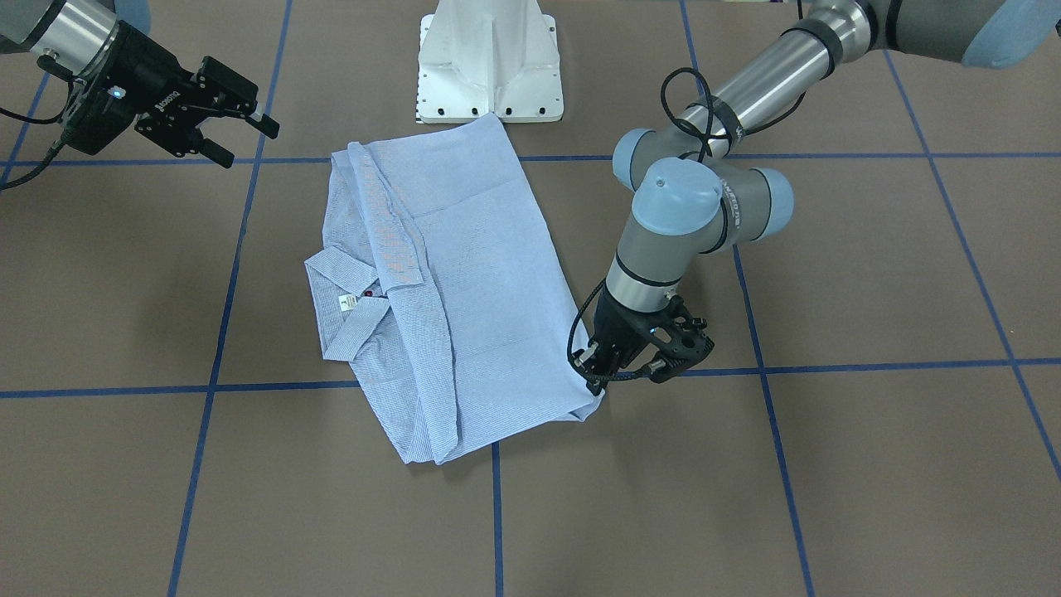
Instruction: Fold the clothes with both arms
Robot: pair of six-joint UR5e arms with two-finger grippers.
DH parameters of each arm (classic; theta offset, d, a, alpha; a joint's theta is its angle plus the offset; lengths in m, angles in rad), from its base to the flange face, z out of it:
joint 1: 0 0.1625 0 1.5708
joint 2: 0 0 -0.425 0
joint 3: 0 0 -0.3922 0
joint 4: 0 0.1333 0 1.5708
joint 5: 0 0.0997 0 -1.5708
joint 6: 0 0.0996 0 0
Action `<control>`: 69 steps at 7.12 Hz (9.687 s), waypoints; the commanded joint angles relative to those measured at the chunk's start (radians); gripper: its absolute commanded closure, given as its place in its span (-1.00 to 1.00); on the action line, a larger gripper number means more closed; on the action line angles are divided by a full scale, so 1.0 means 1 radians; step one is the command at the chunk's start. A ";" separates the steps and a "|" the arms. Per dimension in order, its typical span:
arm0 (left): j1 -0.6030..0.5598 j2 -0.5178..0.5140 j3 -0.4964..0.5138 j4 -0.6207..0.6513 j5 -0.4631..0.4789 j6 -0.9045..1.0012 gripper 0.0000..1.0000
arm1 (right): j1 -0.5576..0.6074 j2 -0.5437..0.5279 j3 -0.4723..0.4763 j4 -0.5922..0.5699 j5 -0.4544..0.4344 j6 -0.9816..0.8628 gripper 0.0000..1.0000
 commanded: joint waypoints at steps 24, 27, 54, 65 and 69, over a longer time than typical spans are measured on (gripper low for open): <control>0.054 0.639 -0.863 0.172 -0.274 0.152 -1.00 | -0.280 0.930 -0.739 -0.943 -0.604 -0.446 -1.00; 0.057 0.638 -0.860 0.171 -0.275 0.152 -1.00 | -0.302 0.930 -0.754 -0.945 -0.629 -0.446 -1.00; 0.487 0.480 -0.792 0.361 -0.016 -0.185 -0.66 | -0.292 0.383 0.076 -0.986 -0.382 -0.334 -1.00; 0.488 0.471 -0.776 0.362 -0.016 -0.185 1.00 | -0.295 0.384 0.079 -0.986 -0.379 -0.307 -1.00; 0.487 0.469 -0.788 0.362 -0.022 -0.187 1.00 | -0.401 0.322 0.076 -0.825 -0.464 -0.056 -1.00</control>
